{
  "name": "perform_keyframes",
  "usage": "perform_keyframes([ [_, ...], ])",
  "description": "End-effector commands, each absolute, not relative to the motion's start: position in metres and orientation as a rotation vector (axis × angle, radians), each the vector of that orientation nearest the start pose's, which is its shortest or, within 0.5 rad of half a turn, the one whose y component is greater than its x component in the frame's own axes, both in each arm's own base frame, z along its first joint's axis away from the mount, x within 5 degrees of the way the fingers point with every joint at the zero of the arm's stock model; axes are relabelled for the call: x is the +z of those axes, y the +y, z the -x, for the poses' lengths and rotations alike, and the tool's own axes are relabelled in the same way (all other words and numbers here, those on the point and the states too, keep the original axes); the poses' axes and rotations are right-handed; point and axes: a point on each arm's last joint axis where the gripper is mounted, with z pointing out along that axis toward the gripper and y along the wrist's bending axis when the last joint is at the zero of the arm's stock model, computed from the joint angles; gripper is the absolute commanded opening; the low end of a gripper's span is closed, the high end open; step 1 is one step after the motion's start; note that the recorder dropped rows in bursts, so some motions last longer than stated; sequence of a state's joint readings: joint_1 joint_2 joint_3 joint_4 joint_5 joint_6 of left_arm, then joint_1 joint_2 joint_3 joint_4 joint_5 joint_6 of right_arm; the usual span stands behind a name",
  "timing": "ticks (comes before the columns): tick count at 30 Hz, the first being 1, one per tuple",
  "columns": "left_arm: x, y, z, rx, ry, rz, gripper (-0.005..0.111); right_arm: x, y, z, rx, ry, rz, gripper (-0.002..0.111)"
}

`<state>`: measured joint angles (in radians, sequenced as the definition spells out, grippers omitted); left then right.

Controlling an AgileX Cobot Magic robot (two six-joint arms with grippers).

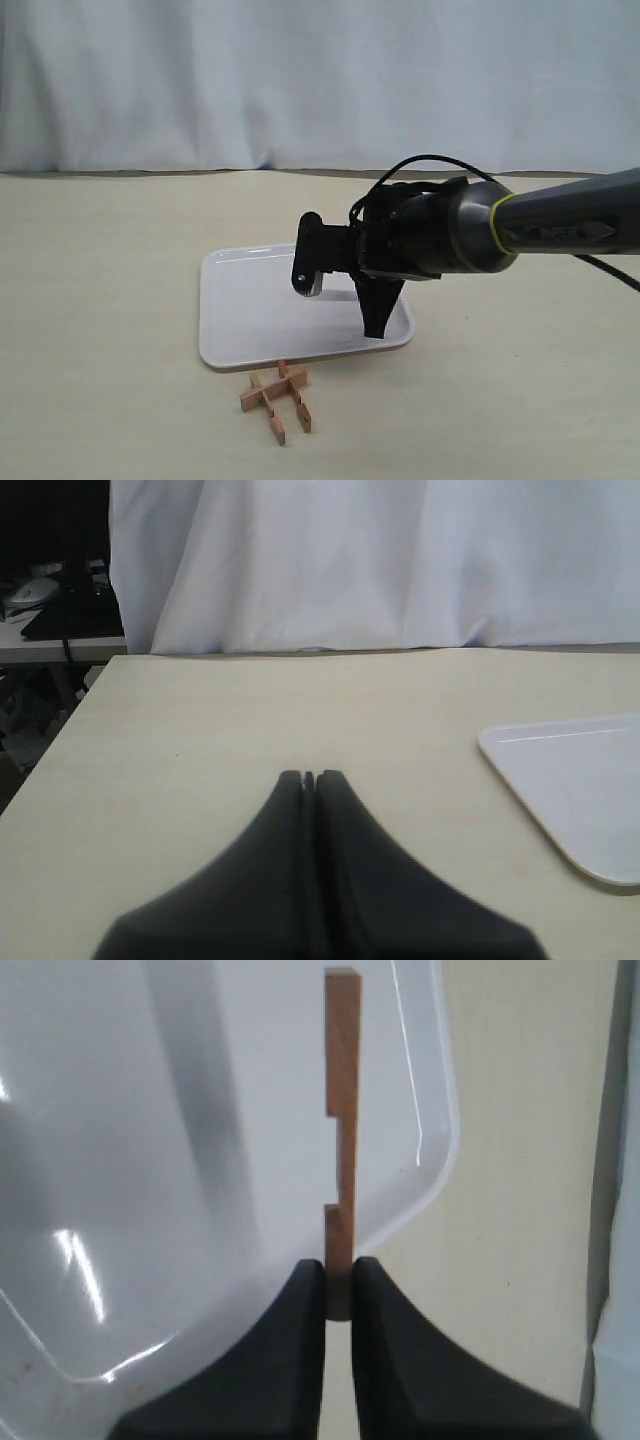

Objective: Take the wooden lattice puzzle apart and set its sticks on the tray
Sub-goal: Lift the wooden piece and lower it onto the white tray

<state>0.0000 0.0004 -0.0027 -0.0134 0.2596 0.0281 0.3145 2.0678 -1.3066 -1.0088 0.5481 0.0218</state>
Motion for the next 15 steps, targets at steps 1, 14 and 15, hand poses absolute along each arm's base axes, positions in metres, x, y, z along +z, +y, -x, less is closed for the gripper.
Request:
perform_keyframes([
  [1, 0.191, 0.0, -0.055, 0.008, 1.732, -0.014, 0.0, 0.145, 0.093, -0.426, -0.811, 2.273, 1.28, 0.007],
  [14, 0.191, 0.0, -0.055, 0.008, 1.732, -0.014, 0.0, 0.137, 0.104, -0.425, -0.665, 2.312, 1.202, 0.048],
  [15, 0.191, 0.0, -0.055, 0.008, 1.732, -0.014, 0.0, 0.139, 0.106, -0.424, -0.668, 2.315, 1.202, 0.05],
])
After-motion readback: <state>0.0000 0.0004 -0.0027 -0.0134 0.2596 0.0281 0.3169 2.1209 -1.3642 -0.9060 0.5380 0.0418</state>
